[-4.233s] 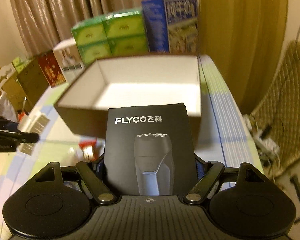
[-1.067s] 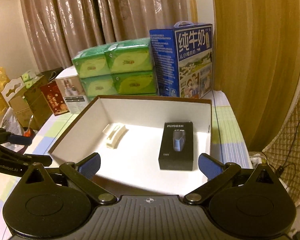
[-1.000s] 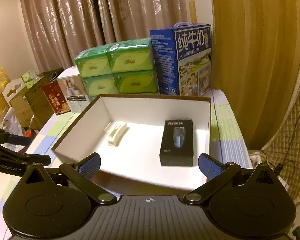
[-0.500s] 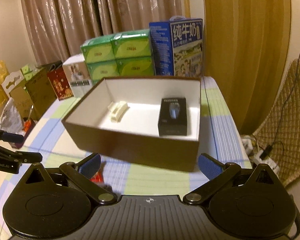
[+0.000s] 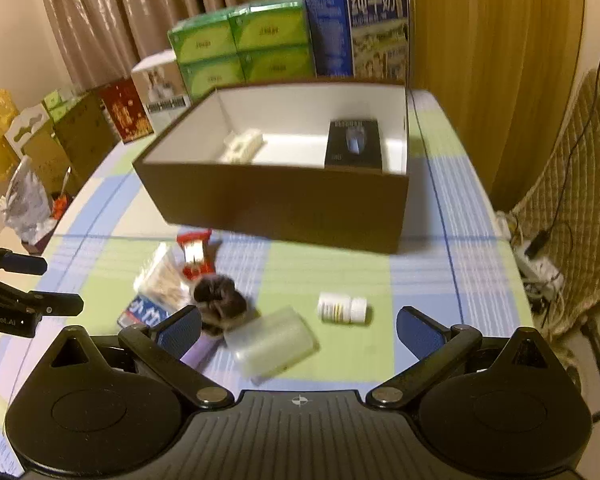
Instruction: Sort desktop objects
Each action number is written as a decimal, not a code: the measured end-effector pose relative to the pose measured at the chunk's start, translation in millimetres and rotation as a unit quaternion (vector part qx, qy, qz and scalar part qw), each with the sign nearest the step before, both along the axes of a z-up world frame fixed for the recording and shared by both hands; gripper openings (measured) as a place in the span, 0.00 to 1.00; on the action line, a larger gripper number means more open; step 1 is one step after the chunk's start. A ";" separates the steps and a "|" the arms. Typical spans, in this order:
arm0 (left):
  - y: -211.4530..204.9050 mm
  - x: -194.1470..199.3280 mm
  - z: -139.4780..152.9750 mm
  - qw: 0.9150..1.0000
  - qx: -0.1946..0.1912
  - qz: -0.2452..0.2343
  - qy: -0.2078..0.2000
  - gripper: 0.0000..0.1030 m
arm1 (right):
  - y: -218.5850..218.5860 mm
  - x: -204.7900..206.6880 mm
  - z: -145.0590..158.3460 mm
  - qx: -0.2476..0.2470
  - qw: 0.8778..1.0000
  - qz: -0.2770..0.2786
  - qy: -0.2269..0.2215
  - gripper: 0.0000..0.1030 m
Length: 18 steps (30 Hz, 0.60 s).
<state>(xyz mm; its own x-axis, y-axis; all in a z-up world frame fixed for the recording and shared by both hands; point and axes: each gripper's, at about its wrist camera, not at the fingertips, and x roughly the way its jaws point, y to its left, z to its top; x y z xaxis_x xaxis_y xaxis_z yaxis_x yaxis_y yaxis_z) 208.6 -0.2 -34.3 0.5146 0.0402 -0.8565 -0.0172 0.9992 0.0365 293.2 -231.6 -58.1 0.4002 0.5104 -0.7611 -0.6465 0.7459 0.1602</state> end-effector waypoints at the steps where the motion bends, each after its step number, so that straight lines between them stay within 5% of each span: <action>1: -1.1 -0.6 -2.2 1.000 -0.001 0.000 0.003 0.82 | -0.6 -0.9 -1.8 -0.002 1.000 0.000 0.004 0.98; 18: -18.7 7.1 -36.3 1.000 -0.003 -0.019 0.023 0.82 | -4.4 1.8 -32.2 -0.020 0.999 -0.007 0.031 0.98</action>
